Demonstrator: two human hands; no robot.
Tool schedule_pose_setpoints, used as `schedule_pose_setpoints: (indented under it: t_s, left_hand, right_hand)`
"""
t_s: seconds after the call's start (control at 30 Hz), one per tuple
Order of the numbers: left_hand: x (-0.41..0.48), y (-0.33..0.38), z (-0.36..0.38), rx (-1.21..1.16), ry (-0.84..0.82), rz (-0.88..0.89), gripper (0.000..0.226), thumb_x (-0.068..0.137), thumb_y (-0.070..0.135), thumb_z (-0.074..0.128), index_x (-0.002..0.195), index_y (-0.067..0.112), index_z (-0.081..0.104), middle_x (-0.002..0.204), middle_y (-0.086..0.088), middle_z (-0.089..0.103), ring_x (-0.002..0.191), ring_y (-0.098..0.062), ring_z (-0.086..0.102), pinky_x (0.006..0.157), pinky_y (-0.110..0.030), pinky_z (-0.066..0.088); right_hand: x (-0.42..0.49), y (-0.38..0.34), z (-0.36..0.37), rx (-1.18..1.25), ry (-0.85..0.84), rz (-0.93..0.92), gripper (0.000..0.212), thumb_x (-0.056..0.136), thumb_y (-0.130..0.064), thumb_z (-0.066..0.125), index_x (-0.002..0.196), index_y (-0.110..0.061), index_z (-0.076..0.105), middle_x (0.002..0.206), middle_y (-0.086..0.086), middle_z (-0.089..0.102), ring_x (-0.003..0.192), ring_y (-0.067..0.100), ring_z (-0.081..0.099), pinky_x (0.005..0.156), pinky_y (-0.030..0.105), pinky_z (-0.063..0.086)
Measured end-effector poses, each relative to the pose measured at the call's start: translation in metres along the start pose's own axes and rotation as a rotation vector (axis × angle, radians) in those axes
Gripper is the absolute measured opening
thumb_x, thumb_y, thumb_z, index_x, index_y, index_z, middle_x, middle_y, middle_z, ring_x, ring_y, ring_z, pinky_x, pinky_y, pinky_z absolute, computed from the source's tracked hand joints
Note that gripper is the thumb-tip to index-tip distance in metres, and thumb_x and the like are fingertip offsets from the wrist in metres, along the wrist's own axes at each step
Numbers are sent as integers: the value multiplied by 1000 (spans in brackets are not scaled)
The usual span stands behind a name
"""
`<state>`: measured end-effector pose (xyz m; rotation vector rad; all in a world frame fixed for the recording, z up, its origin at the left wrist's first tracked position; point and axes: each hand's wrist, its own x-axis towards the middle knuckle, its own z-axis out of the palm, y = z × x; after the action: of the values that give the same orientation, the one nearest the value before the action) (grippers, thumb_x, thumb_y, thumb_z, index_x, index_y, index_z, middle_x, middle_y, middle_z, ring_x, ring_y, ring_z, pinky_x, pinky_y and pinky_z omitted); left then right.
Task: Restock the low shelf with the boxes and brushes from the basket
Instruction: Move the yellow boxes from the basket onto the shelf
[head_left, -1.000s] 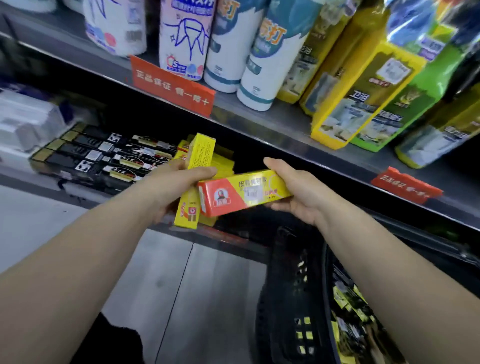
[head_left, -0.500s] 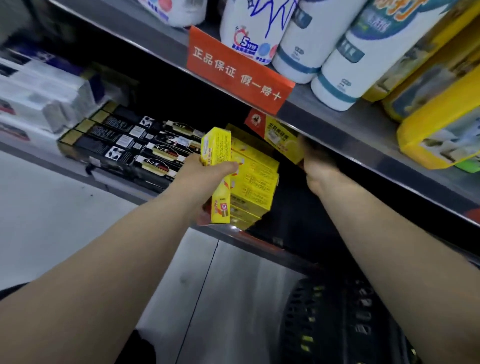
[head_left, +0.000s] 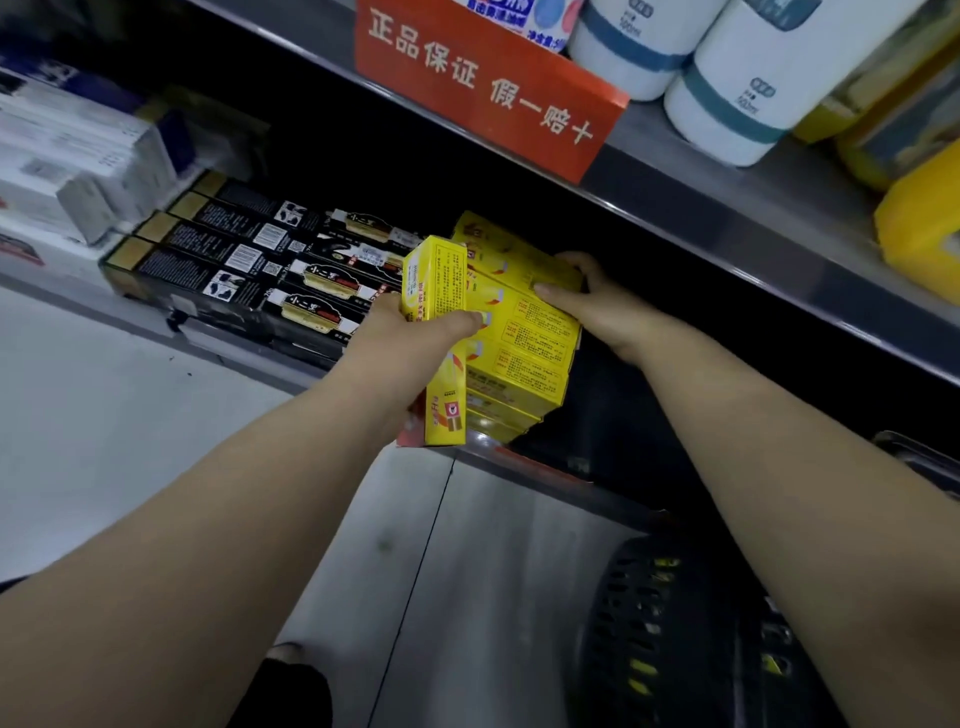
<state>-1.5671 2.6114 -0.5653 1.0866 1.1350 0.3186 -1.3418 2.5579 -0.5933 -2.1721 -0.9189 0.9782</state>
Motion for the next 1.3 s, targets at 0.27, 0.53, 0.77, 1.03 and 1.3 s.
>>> schedule_pose_setpoints:
  t_s: [0.27, 0.53, 0.77, 1.03, 1.3]
  left_hand:
    - [-1, 0, 1, 5, 5, 22, 39, 79, 37, 71, 109, 20, 52, 96, -1, 63, 90, -22, 63, 72, -36, 51]
    - [0, 1, 2, 22, 9, 27, 39, 78, 36, 71, 108, 19, 53, 100, -4, 64, 93, -24, 62, 78, -40, 52]
    - [-4, 6, 4, 66, -63, 44, 46, 73, 44, 74, 111, 24, 59, 103, 0, 66, 97, -21, 62, 69, -32, 51]
    - [-9, 17, -4, 231, -133, 182, 63, 73, 57, 67, 126, 26, 53, 115, 1, 61, 97, -17, 60, 61, -25, 46]
    - [-1, 15, -12, 239, 120, 364, 27, 97, 38, 38, 105, 18, 53, 98, -3, 62, 92, -23, 60, 78, -33, 44]
  right_hand:
    - [-4, -2, -4, -62, -48, -41, 53, 93, -31, 55, 140, -24, 32, 114, -6, 48, 98, 7, 49, 75, 12, 37]
    - [-10, -3, -3, -88, -6, -40, 56, 92, -34, 56, 141, -21, 30, 117, -2, 50, 87, 1, 50, 62, 1, 39]
    - [-43, -54, -12, -476, -75, -322, 96, 76, -35, 75, 149, -28, 12, 154, -4, 15, 139, 8, 19, 110, 19, 23]
    - [-85, -74, 1, -572, -150, -609, 44, 67, -22, 82, 105, -16, 60, 112, -2, 52, 102, 10, 50, 87, 22, 40]
    - [-69, -36, -18, -406, 134, -243, 45, 84, -45, 63, 121, -26, 45, 91, -15, 56, 80, -2, 55, 62, 8, 37]
